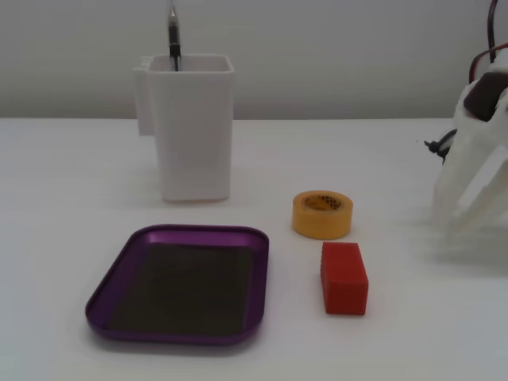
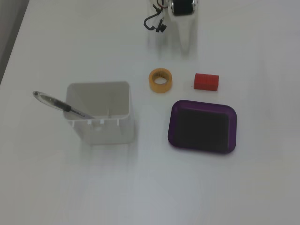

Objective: Grab up the yellow tape and put it in the box.

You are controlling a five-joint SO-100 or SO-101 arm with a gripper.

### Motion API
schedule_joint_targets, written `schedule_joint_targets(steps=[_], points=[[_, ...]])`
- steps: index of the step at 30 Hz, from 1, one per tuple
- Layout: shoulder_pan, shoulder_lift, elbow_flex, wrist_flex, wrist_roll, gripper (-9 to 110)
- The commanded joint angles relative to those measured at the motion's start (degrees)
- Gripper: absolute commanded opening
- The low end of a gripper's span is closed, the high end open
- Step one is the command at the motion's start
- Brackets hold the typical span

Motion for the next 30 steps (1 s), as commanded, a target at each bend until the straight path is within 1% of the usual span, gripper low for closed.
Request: schedule_joint_targets(steps=[1, 16, 20, 26, 28, 30], points=[[-0.4, 5.4, 0.0, -0.5, 0.8, -1], [-0.1, 5.4, -0.5, -0.1, 0.2, 0], [0.4, 5.4, -3.9, 0.2, 0.0, 0], [0.5, 5.2, -10.9, -0.6, -2.1, 4], [2.3, 5.2, -12.0, -0.6, -2.3, 5], [7.0, 5.1, -13.4, -2.0, -4.4, 8]])
